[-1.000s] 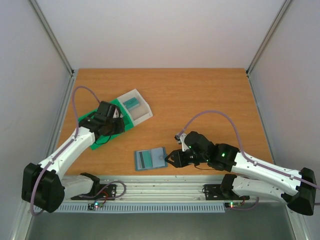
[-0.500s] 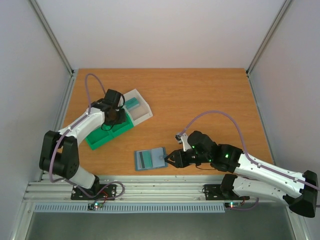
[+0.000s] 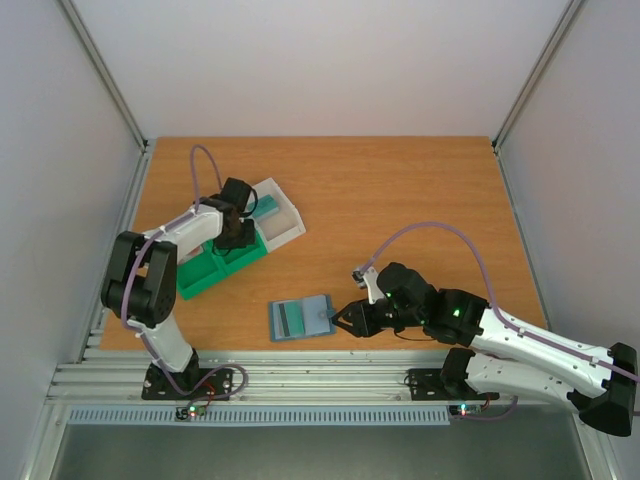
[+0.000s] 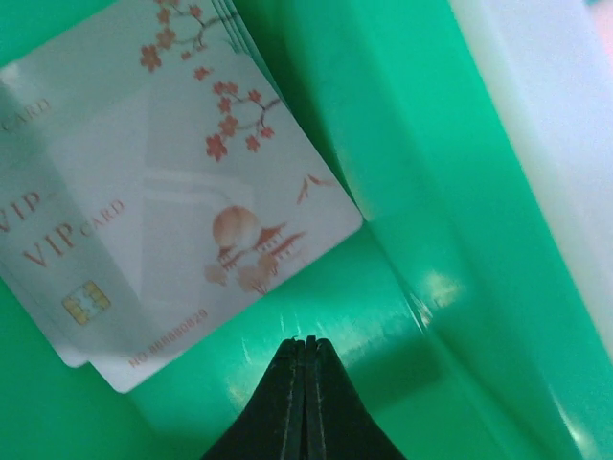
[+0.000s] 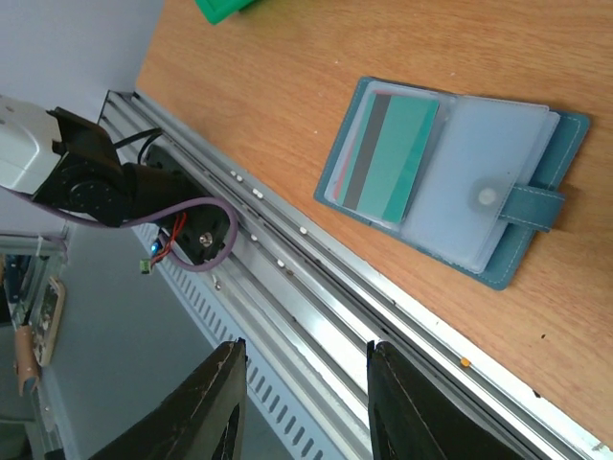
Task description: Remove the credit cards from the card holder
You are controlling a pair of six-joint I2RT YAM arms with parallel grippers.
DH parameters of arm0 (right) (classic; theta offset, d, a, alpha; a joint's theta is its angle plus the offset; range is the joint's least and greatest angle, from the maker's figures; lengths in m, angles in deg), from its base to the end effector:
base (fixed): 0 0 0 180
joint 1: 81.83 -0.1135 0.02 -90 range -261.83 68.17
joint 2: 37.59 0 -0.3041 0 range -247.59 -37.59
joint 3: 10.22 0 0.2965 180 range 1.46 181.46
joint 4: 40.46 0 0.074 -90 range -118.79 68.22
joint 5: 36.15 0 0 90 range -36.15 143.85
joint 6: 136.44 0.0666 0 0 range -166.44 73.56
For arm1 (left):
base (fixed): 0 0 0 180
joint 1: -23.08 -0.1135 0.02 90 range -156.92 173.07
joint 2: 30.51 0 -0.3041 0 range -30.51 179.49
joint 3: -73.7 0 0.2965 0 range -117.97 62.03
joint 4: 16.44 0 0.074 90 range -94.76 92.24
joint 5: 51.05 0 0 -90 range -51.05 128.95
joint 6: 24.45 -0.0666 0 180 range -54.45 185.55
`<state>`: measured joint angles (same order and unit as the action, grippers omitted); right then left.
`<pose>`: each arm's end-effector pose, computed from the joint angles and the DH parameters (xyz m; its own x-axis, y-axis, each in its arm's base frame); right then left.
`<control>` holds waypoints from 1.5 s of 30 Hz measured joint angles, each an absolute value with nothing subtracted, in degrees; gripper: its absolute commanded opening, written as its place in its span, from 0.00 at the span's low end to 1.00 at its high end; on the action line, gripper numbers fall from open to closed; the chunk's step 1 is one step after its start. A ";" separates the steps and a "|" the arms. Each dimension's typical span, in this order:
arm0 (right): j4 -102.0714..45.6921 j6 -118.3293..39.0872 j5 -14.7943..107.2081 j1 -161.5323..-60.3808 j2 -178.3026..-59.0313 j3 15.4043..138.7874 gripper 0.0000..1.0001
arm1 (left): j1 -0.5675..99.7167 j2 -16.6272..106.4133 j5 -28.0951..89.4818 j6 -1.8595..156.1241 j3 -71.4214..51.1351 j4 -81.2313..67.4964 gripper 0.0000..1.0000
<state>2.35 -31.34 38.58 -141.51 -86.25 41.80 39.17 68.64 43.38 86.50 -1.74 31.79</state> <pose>0.0969 0.2004 0.2714 -0.5534 -0.4484 -0.7019 -0.8196 0.4436 0.3627 0.3698 -0.1013 0.1610 -0.9437 -0.0988 -0.3158 -0.0901 0.9950 -0.0423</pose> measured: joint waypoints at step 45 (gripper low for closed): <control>3.88 -33.46 41.20 -141.51 -90.18 44.20 0.35 | 38.23 71.68 43.58 81.52 -4.15 30.09 0.00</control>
<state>3.88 -33.46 41.20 -141.51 -90.18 44.20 38.23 71.68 43.58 81.52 -4.15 30.09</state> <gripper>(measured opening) 0.355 0.008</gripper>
